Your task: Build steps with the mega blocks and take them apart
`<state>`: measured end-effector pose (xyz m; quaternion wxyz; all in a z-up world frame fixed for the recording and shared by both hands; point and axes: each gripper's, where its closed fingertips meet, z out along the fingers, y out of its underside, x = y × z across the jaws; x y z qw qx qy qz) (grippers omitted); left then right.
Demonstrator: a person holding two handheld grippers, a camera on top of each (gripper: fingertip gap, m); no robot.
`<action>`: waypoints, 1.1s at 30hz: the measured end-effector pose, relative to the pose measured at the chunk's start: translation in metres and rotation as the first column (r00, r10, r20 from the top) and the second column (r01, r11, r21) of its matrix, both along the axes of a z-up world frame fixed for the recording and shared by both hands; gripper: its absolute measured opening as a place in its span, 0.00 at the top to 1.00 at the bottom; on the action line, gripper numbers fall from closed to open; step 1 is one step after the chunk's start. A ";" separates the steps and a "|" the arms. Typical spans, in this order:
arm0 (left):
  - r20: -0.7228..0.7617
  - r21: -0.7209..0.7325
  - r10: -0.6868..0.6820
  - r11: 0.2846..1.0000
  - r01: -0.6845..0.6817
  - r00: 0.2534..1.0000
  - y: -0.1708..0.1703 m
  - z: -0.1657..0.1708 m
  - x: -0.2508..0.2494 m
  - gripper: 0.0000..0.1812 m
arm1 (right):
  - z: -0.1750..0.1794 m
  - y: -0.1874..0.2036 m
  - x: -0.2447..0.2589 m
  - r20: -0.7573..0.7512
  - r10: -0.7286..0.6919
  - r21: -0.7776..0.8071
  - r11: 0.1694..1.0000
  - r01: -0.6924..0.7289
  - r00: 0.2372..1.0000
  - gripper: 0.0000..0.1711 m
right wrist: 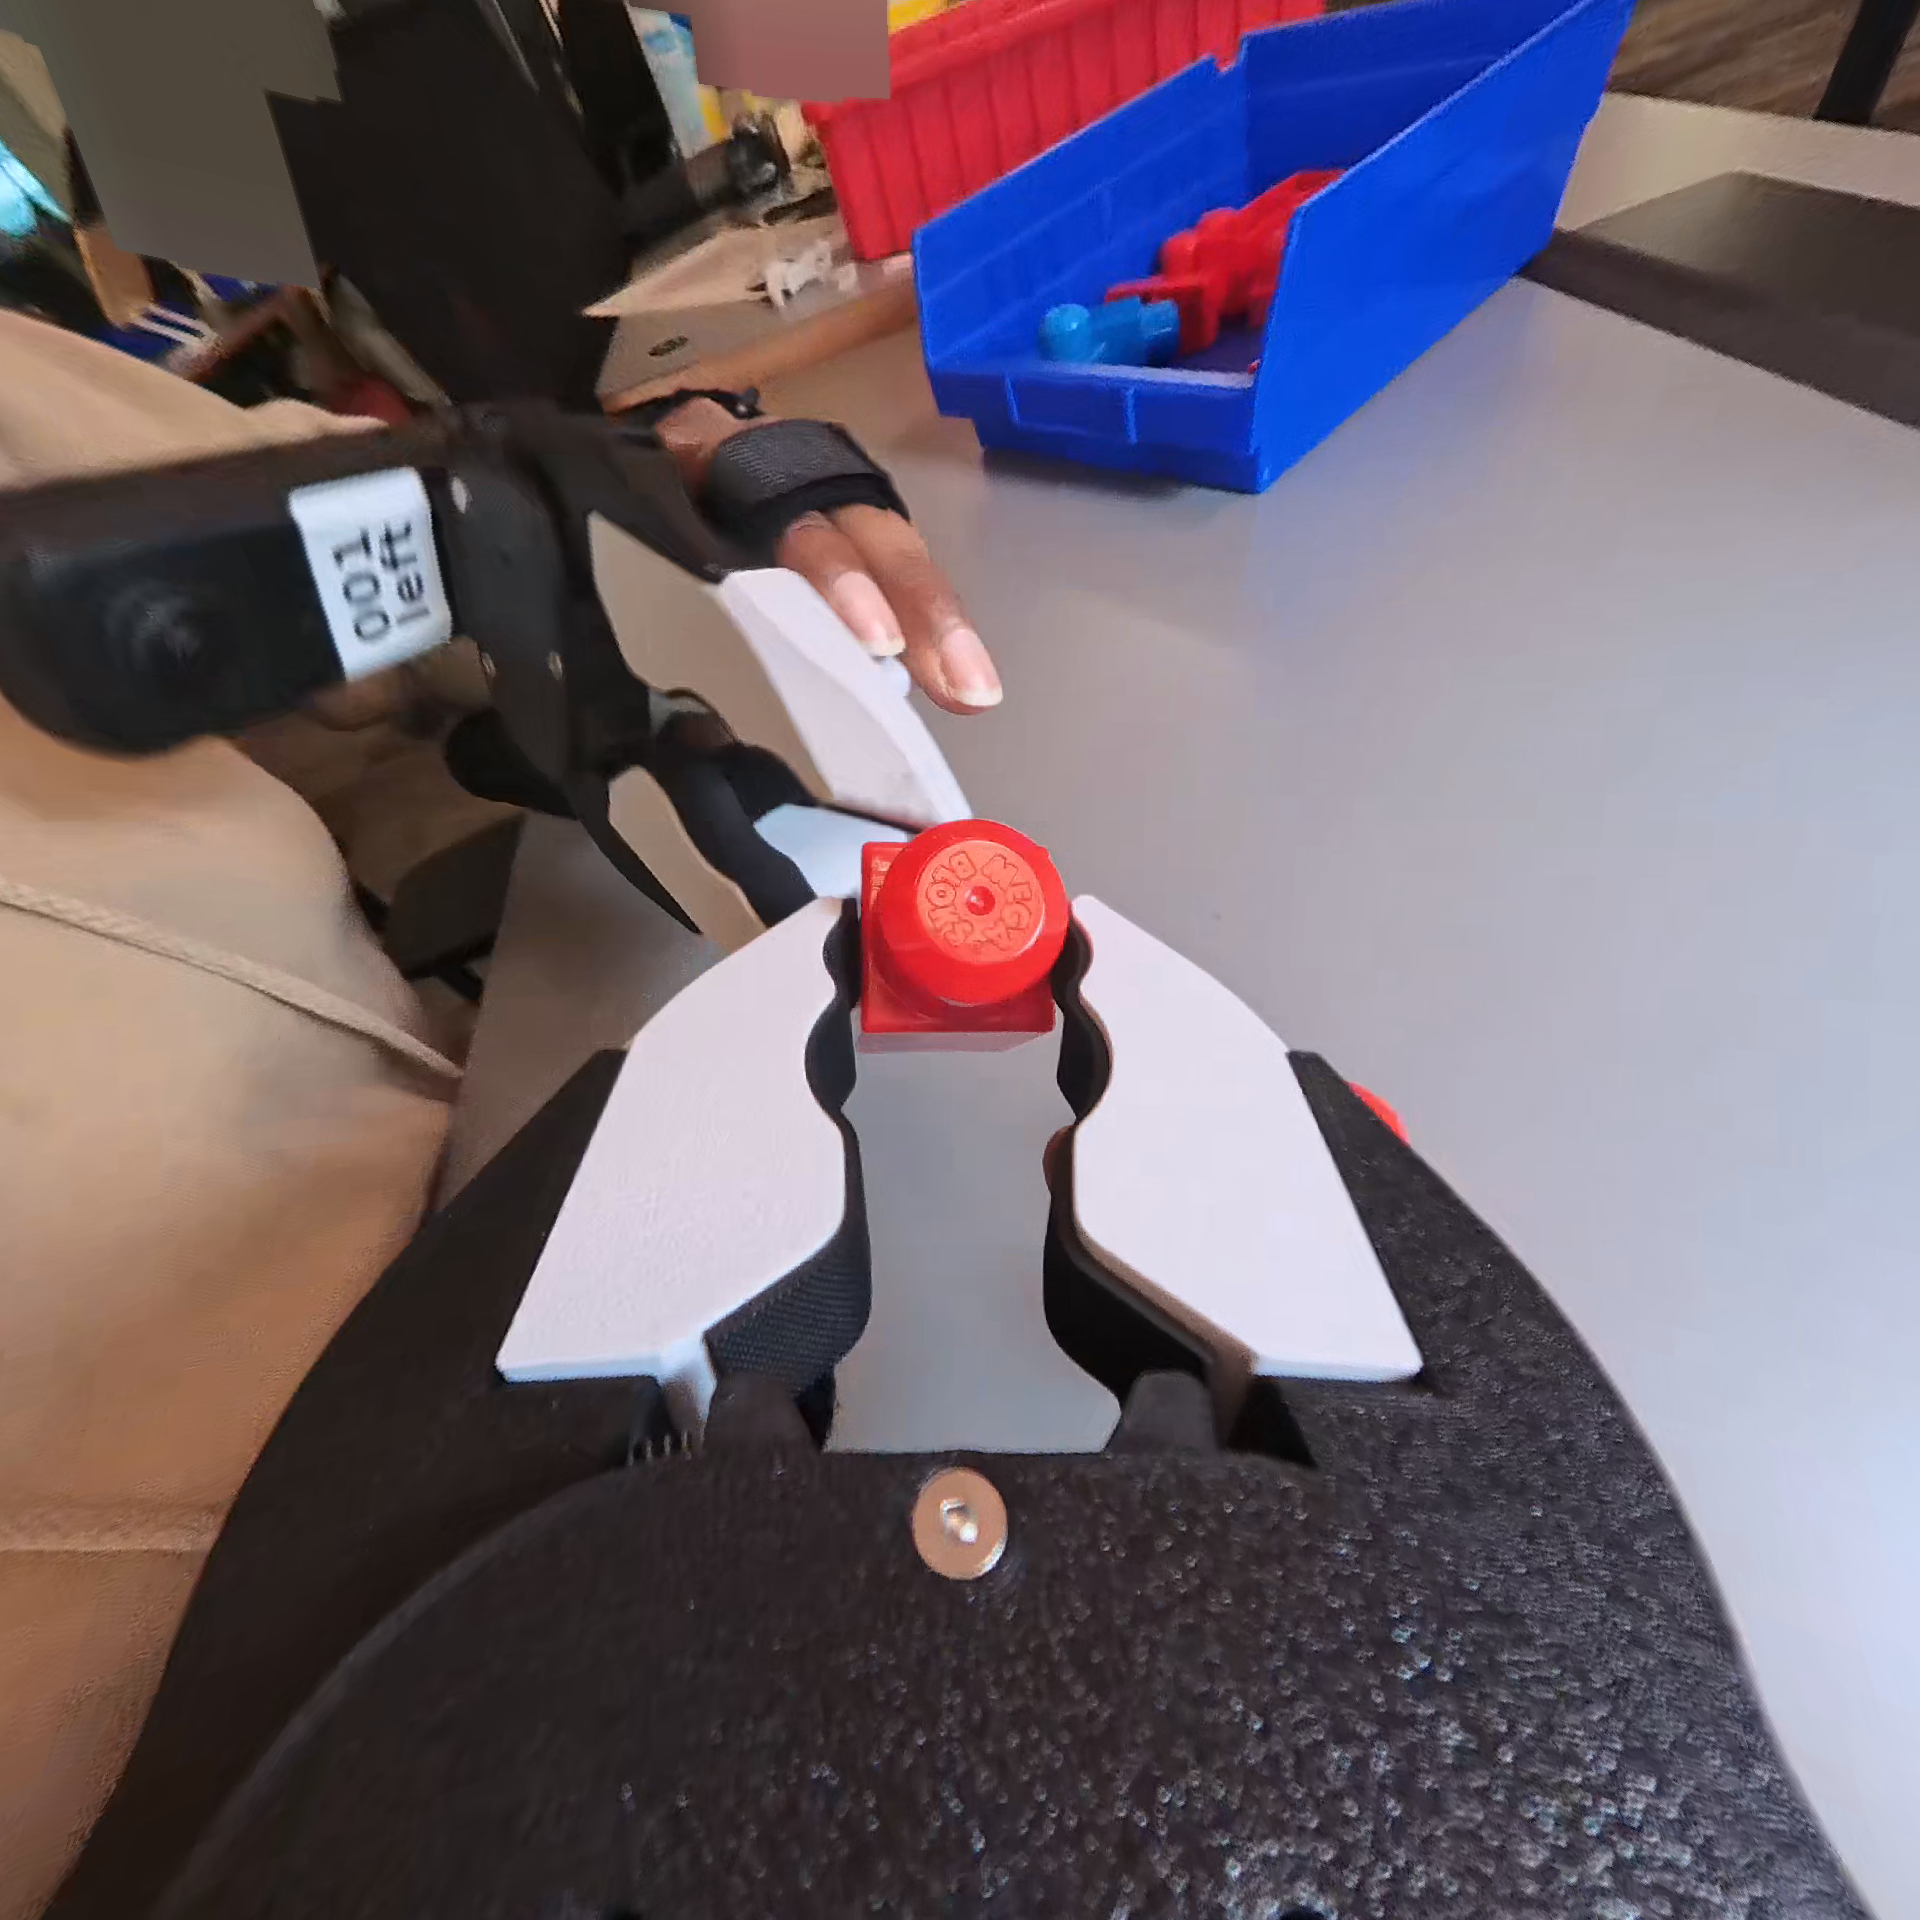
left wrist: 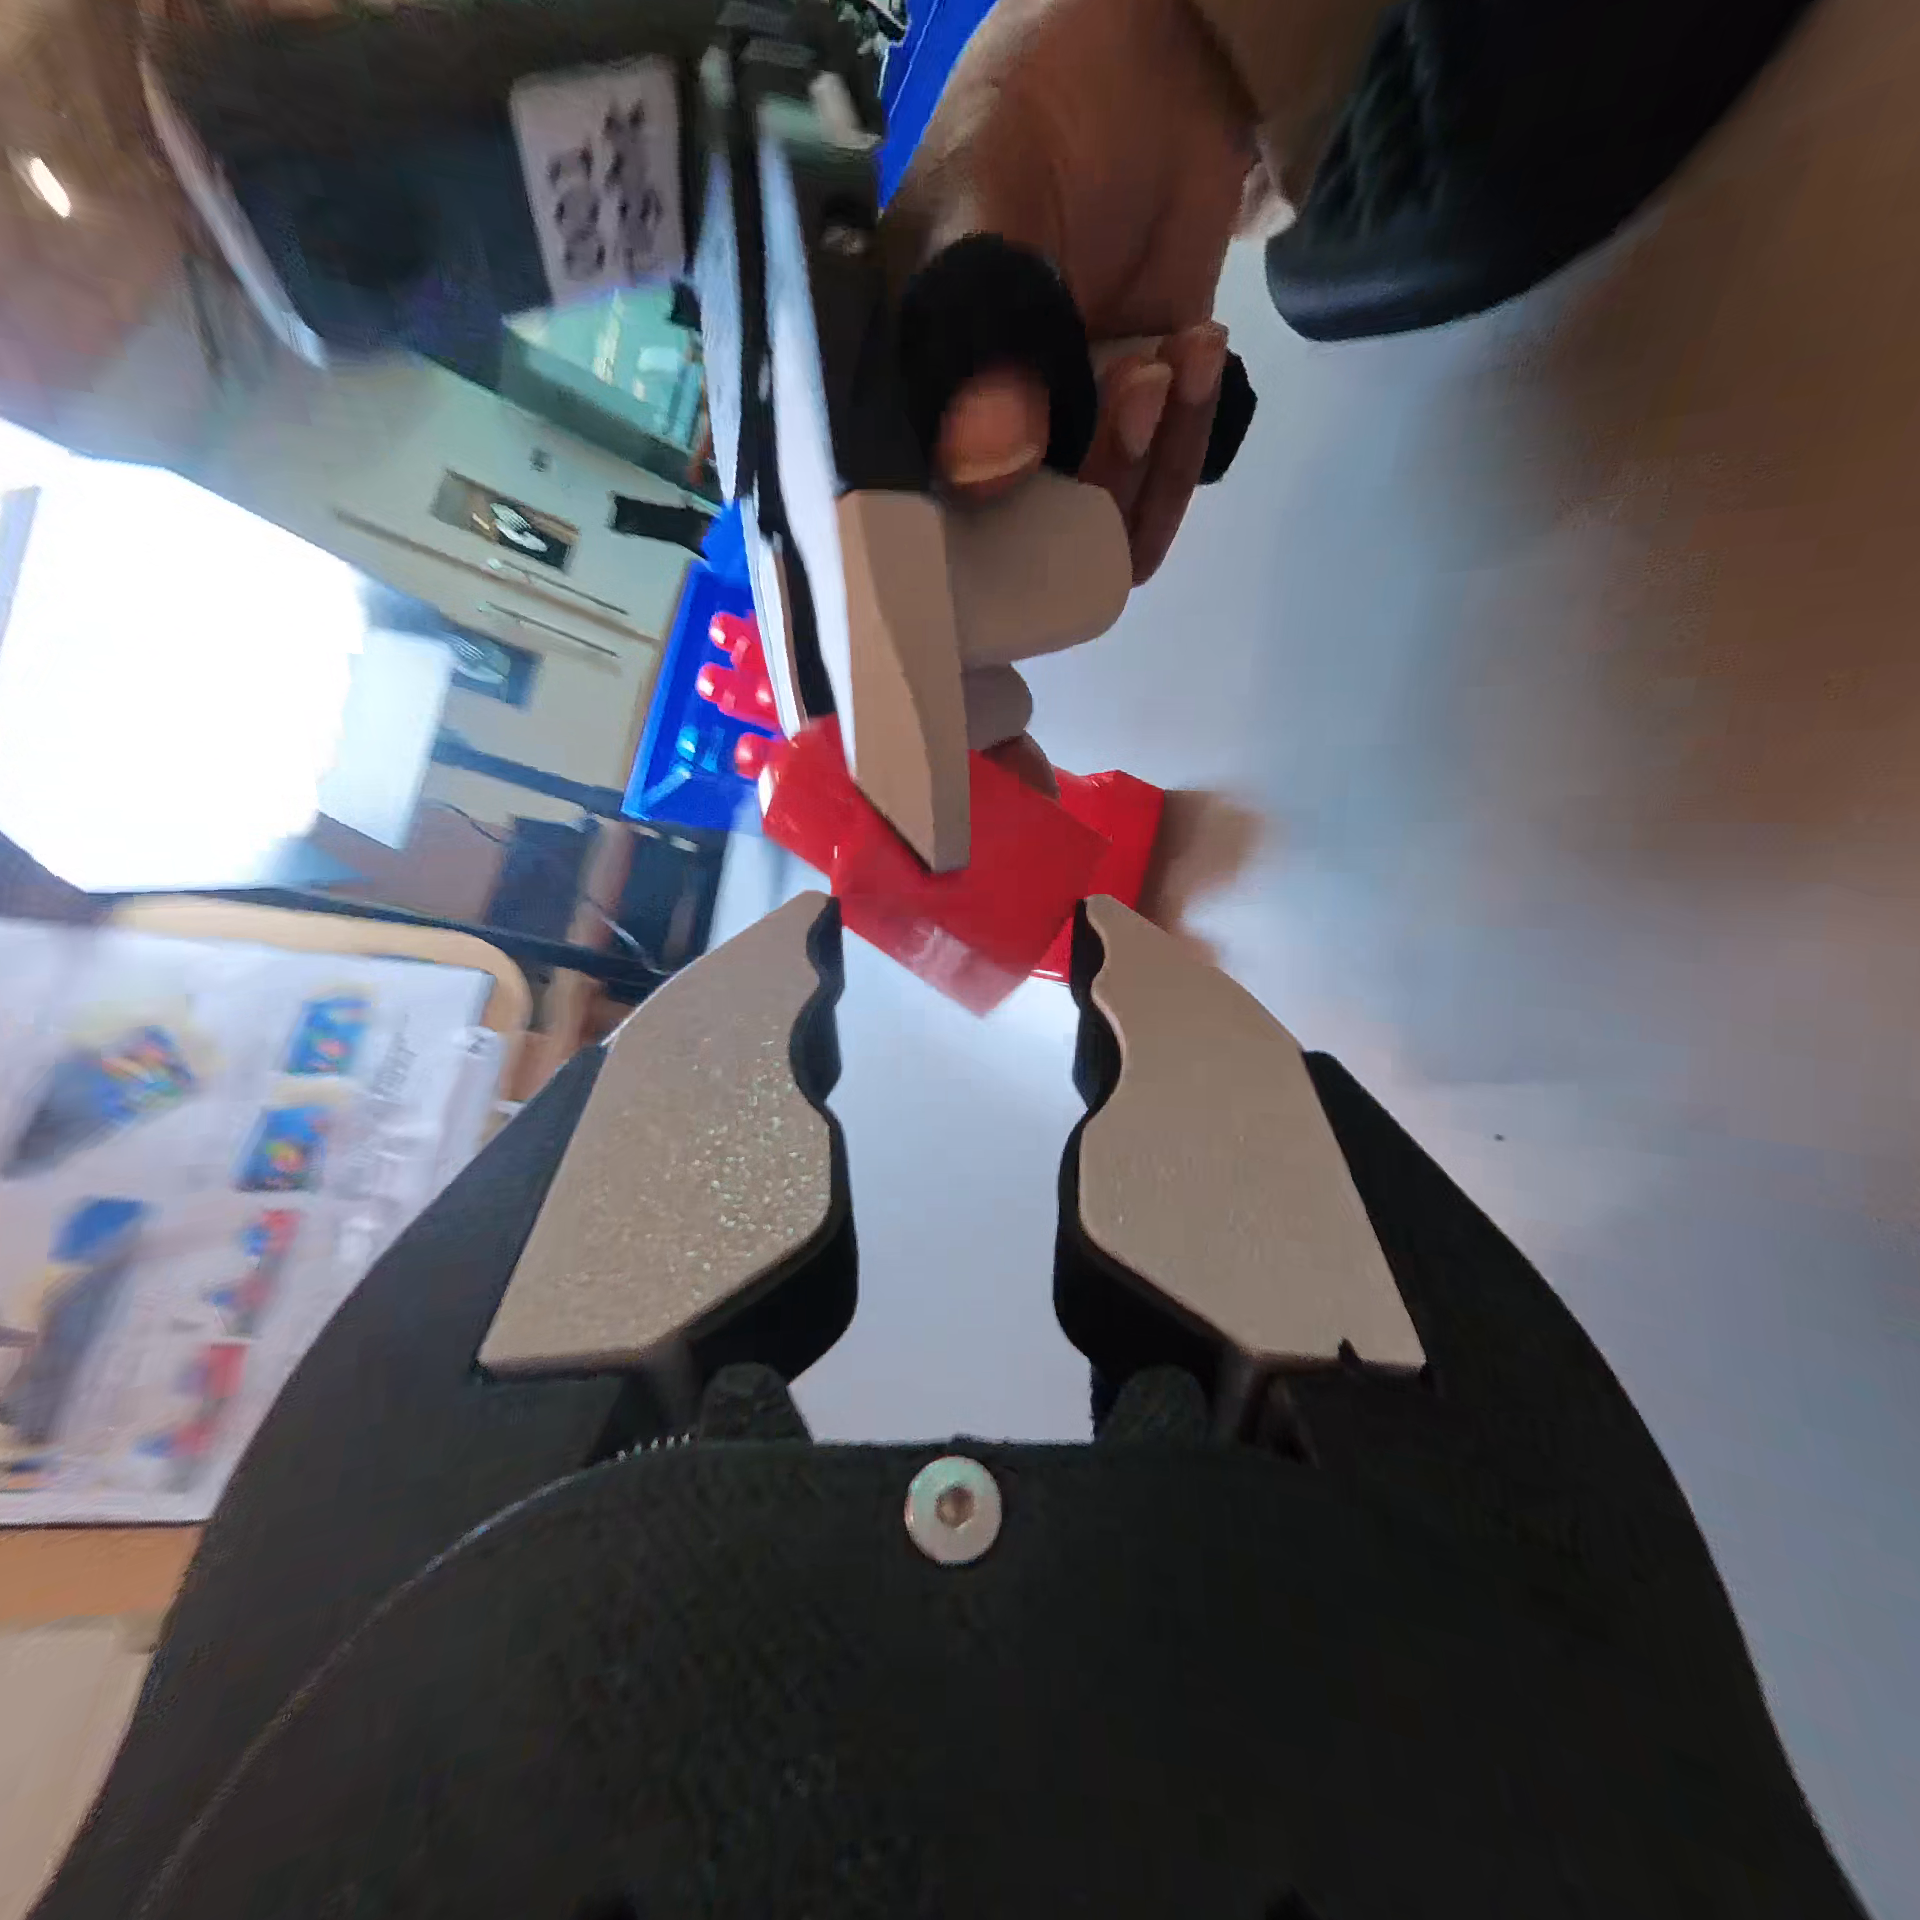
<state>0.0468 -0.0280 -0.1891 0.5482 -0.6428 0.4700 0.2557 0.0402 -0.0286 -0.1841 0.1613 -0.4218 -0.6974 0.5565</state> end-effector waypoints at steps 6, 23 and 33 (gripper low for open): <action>0.581 -0.198 0.102 0.980 0.019 0.807 0.000 0.011 -0.045 0.77 | -0.027 0.023 0.006 -0.027 0.010 0.382 0.924 0.001 1.000 0.79; 0.746 -0.346 0.193 0.930 0.124 0.638 -0.001 -0.013 -0.050 0.78 | -0.060 0.075 -0.003 0.241 -0.186 0.494 0.868 0.045 0.953 0.65; 0.940 -0.226 0.141 0.940 0.256 0.312 0.006 0.015 -0.040 0.74 | 0.037 0.051 -0.019 -0.219 -0.112 0.044 0.991 0.125 0.969 0.80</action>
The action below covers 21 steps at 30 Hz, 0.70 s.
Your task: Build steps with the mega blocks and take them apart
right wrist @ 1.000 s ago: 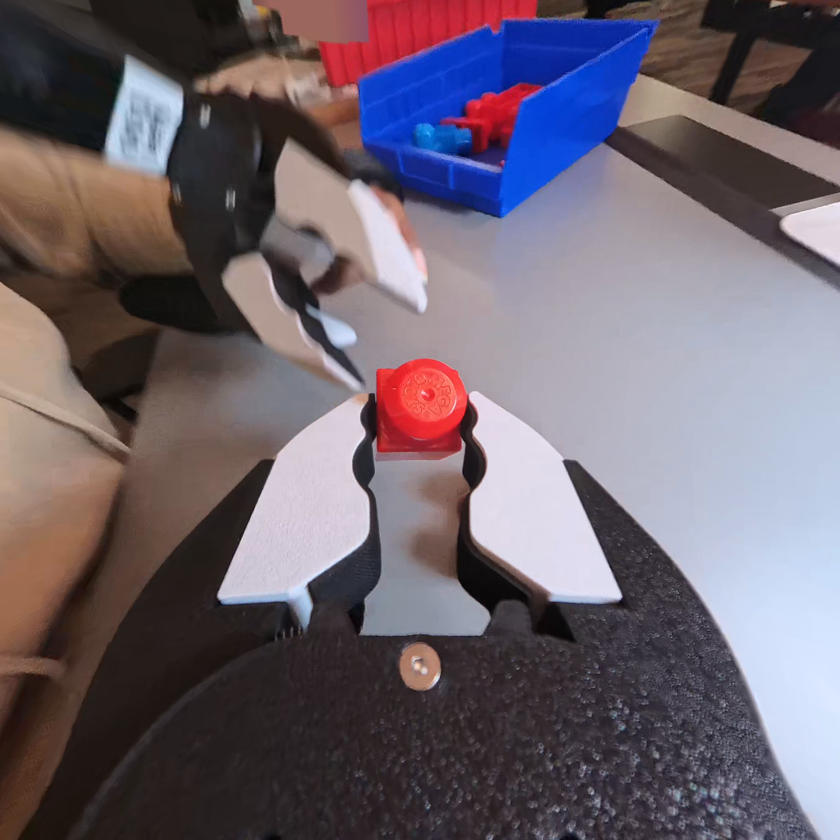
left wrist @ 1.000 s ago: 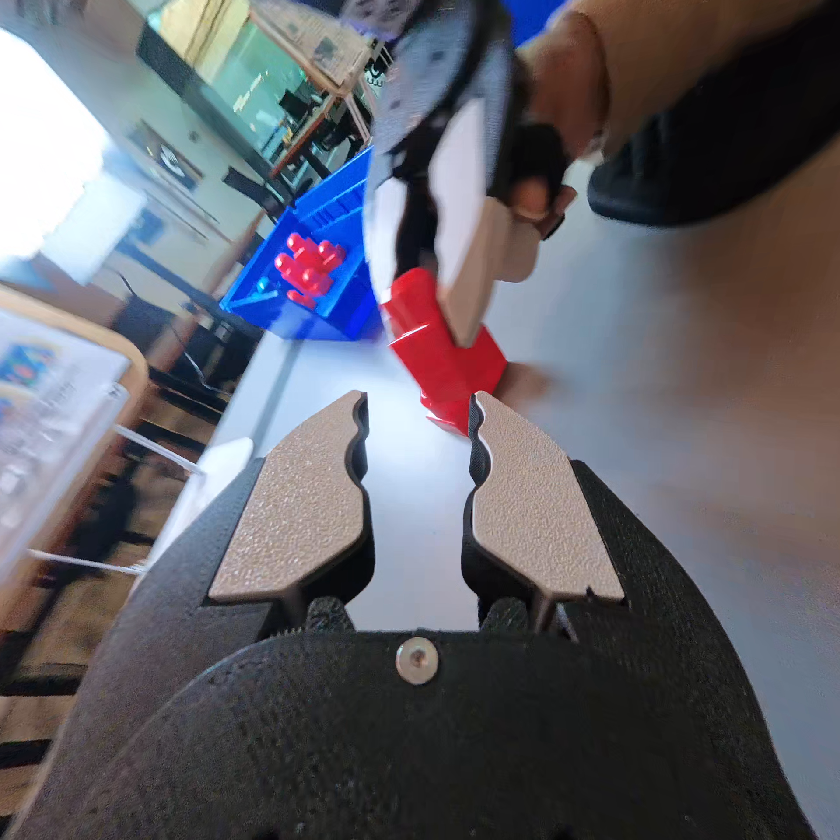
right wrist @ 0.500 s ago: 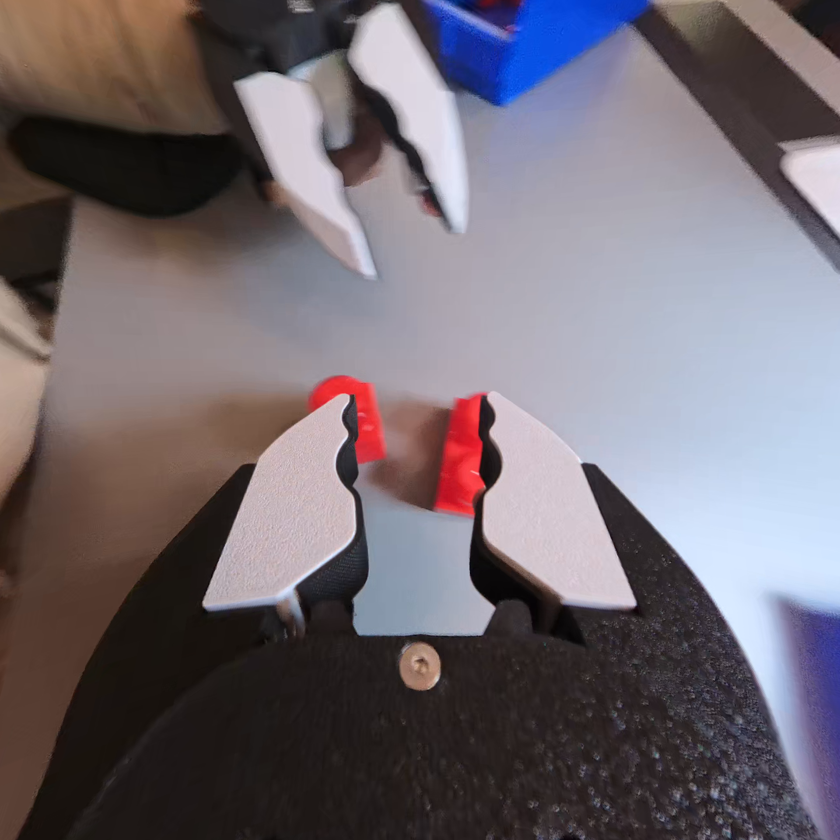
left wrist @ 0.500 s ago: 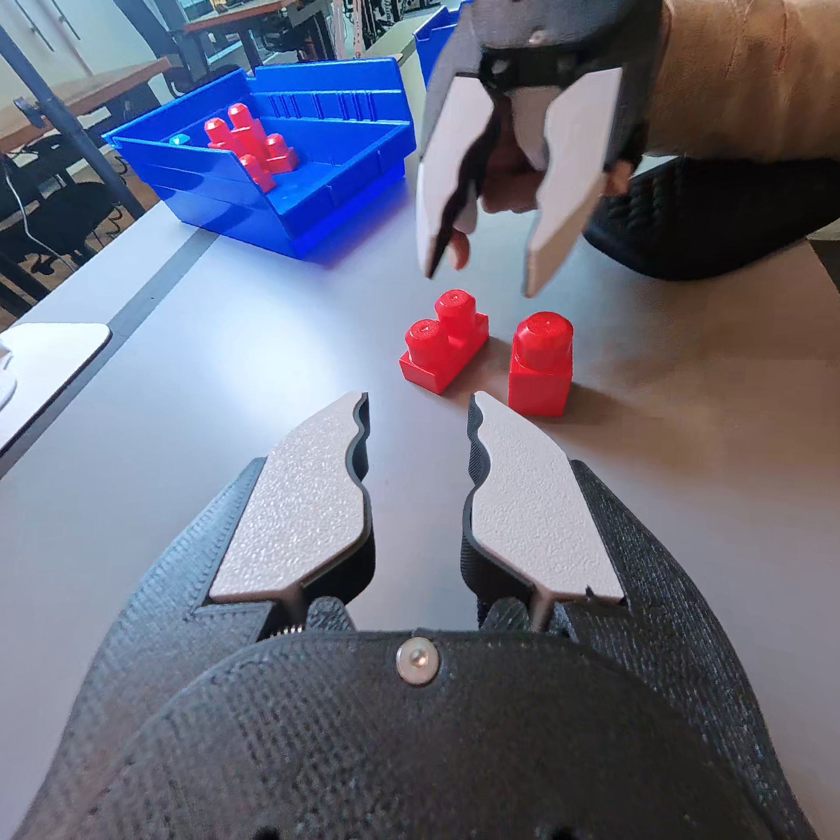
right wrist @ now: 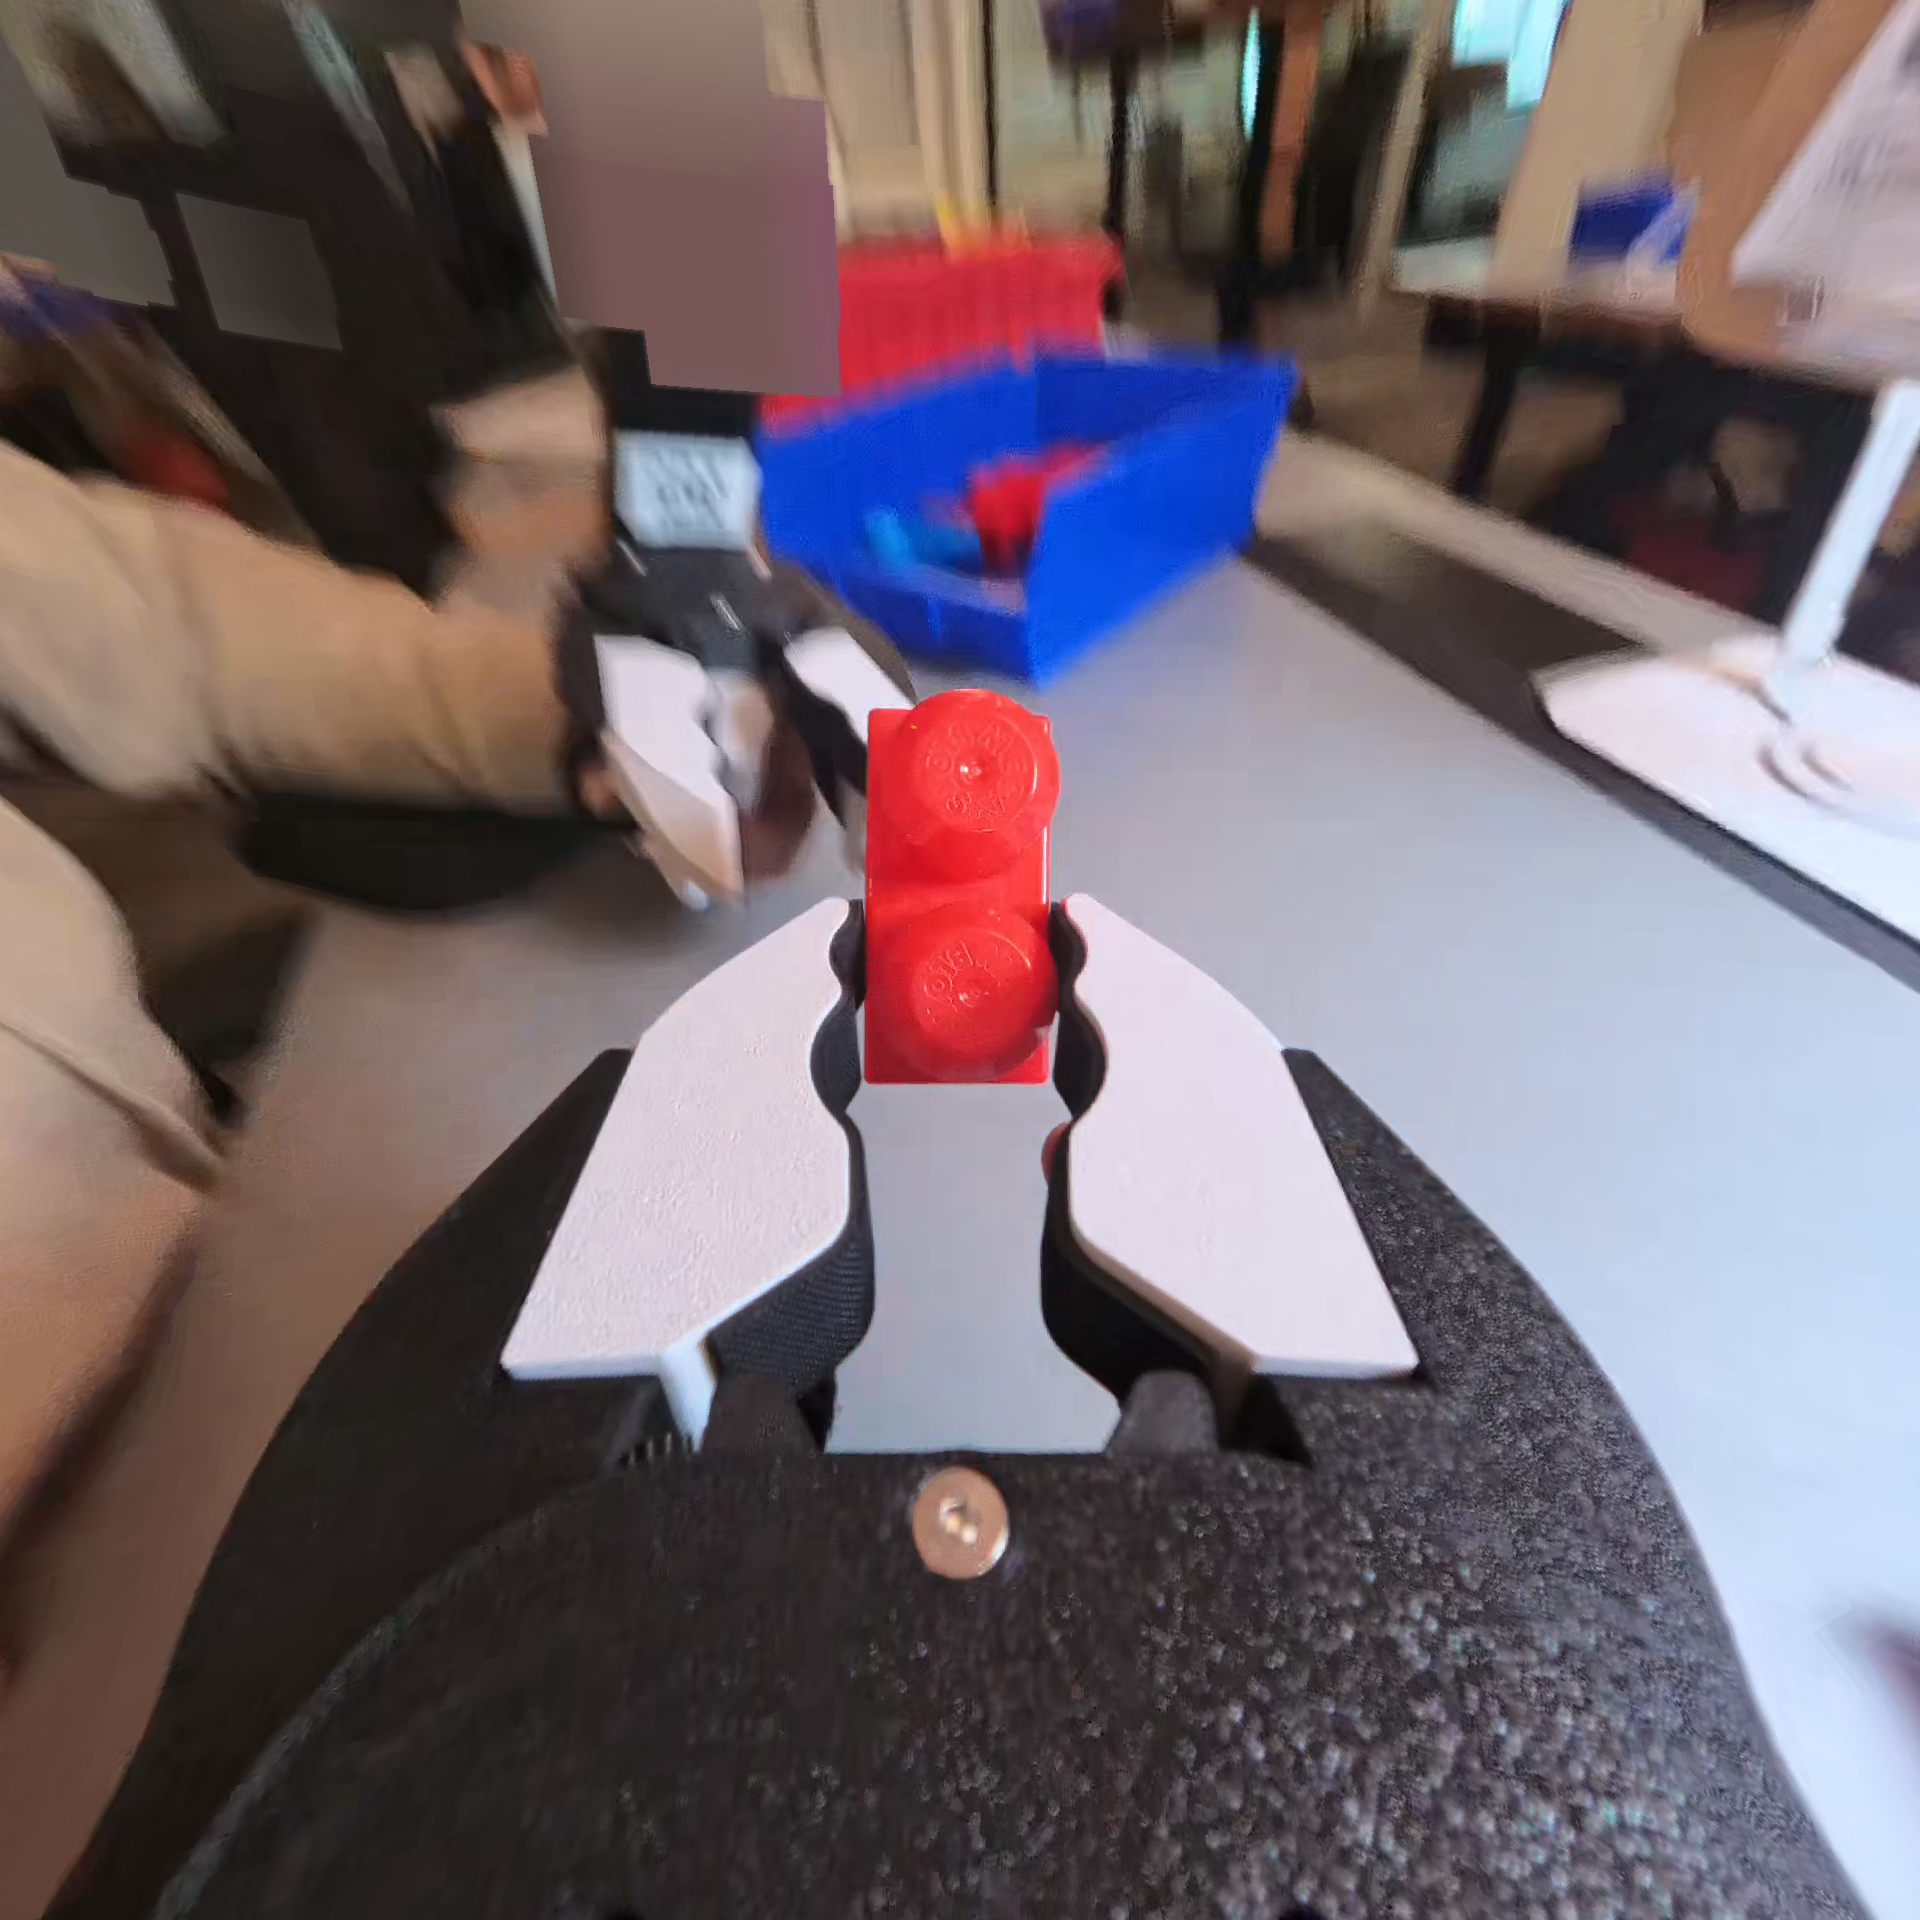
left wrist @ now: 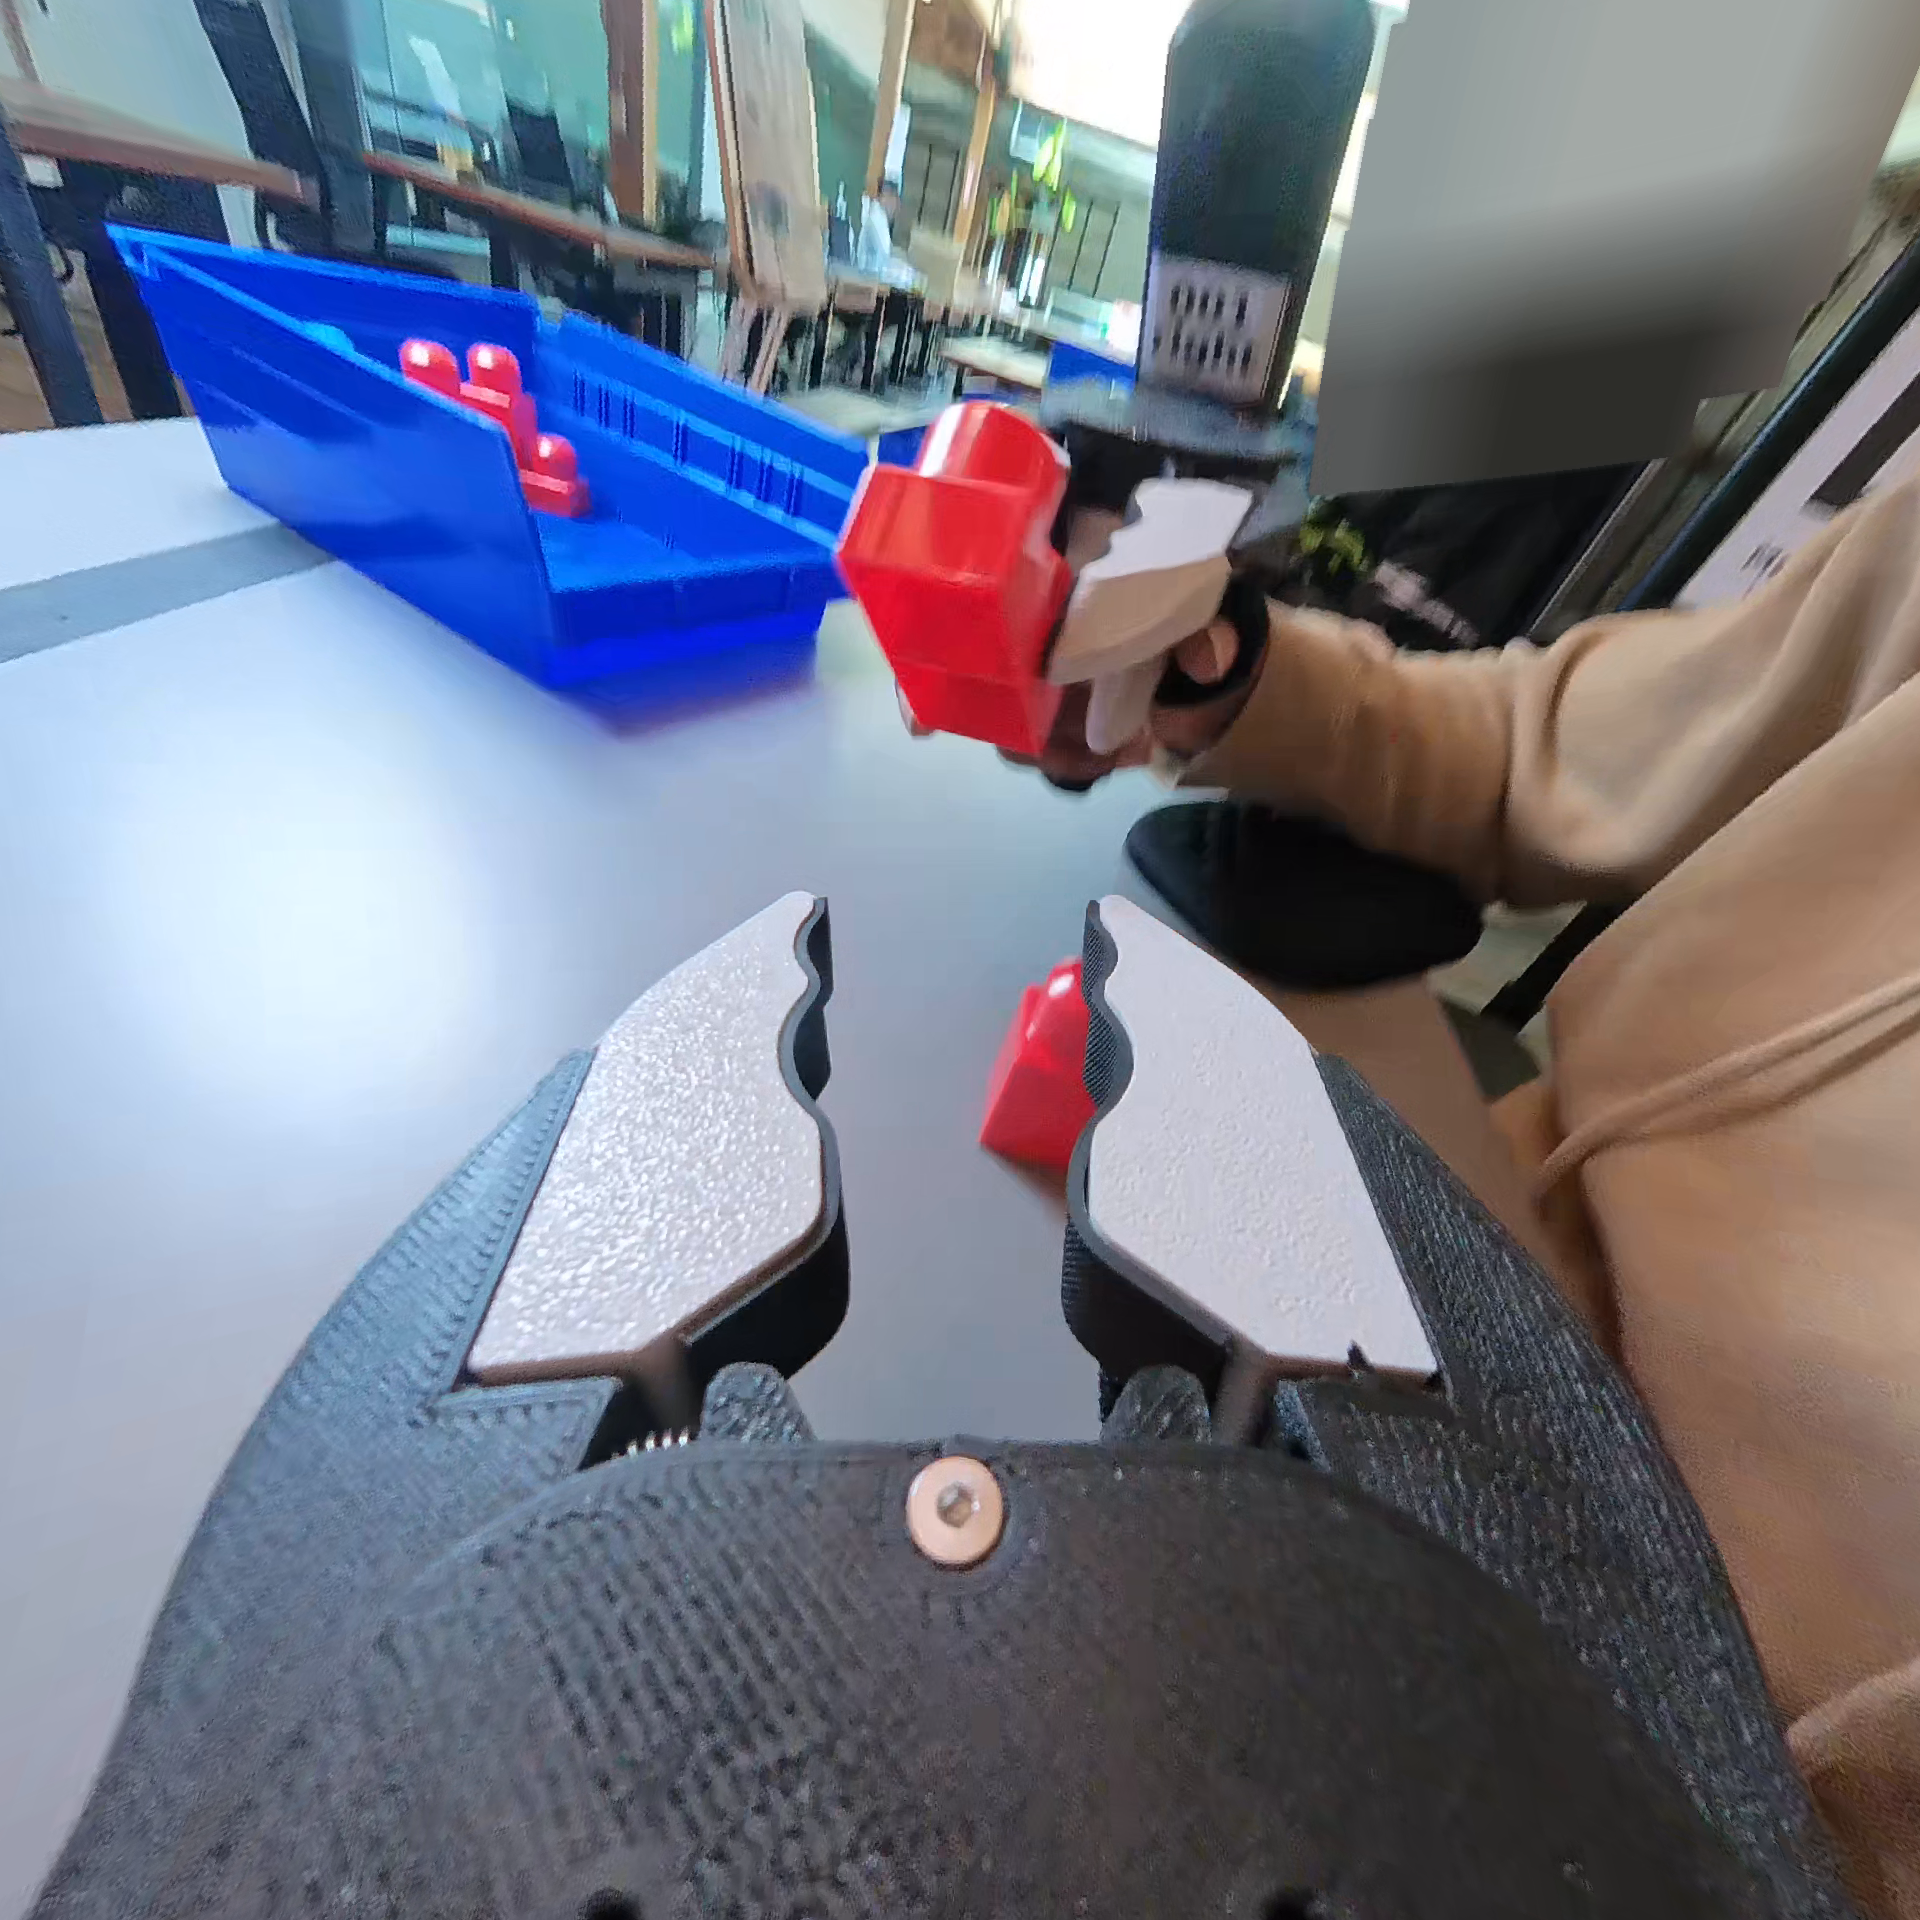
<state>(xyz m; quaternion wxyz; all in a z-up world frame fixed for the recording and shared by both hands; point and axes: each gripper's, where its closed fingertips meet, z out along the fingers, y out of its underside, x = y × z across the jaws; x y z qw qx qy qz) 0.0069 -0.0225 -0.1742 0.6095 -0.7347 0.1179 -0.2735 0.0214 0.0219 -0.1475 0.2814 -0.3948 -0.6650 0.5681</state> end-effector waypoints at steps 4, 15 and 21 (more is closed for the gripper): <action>0.146 0.115 -0.027 0.993 0.010 0.989 -0.003 0.036 0.011 0.74 | 0.021 -0.033 0.009 -0.099 0.107 -0.185 0.975 -0.124 0.989 0.80; 0.128 0.153 -0.088 0.986 0.068 0.988 -0.012 0.047 0.026 0.81 | 0.007 -0.063 0.008 -0.078 0.166 -0.175 0.969 -0.177 0.983 0.80; -0.066 0.079 -0.075 0.994 0.080 0.995 -0.016 0.036 0.011 0.81 | -0.028 -0.044 0.018 0.139 0.155 0.207 0.961 -0.182 0.978 0.69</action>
